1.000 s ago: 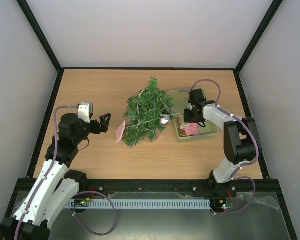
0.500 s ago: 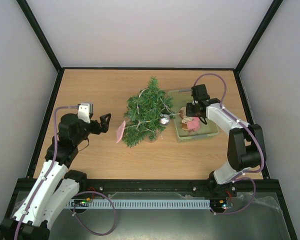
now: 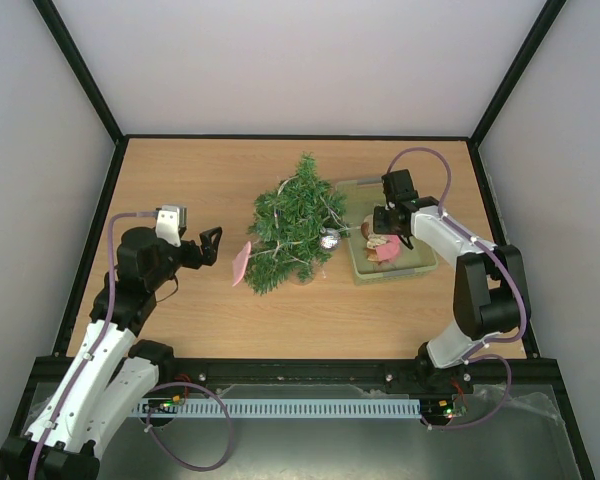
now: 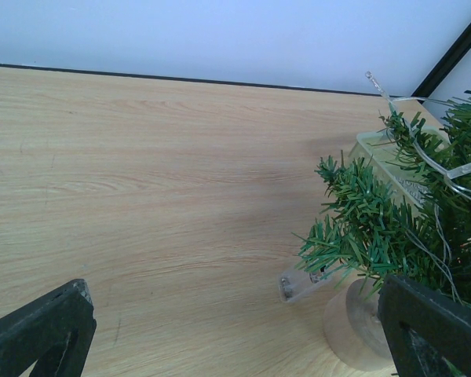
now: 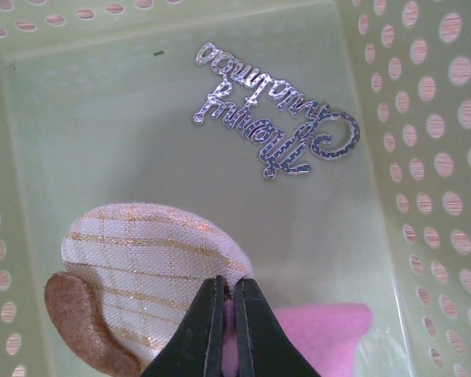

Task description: Decorate the small christmas tree

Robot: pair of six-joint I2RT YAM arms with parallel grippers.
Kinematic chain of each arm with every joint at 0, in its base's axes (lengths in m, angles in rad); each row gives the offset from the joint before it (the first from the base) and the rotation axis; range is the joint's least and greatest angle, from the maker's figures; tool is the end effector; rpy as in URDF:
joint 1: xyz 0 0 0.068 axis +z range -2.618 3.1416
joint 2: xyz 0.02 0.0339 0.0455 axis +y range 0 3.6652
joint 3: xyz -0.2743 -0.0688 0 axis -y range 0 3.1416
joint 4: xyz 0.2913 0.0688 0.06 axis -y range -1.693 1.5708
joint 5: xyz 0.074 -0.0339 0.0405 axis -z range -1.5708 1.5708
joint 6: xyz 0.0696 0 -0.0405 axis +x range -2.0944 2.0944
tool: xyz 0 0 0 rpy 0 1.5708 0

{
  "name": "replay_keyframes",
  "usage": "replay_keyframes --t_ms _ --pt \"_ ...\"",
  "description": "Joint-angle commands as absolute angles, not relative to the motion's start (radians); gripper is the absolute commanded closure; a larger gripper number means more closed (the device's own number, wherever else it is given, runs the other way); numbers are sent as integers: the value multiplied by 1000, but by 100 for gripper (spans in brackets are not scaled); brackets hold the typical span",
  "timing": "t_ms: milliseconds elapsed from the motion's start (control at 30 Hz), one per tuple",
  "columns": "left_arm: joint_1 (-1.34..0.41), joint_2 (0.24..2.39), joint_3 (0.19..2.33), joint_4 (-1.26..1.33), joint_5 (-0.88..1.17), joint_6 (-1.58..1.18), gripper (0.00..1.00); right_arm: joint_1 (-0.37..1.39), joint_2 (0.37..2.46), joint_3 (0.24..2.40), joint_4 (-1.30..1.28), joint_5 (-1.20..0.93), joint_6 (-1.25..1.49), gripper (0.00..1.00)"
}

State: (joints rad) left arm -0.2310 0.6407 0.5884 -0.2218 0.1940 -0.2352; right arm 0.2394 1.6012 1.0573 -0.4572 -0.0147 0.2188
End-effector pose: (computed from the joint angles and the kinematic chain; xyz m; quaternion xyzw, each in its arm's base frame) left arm 0.2219 -0.0660 0.2836 0.0568 0.7935 -0.2139 0.5669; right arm 0.3748 0.0925 0.1674 -0.0119 0.9596 0.0707 0.2721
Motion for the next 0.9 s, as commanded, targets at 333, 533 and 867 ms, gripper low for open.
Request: replay_keyframes --t_ms 333,533,867 --pt "-235 629 586 -213 199 -225 0 237 1575 1076 -463 35 207 98" --pt "-235 629 585 -213 199 -225 0 237 1549 1075 -463 74 224 85" --pt "-236 627 585 -212 201 -225 0 241 1523 1092 -496 93 235 84"
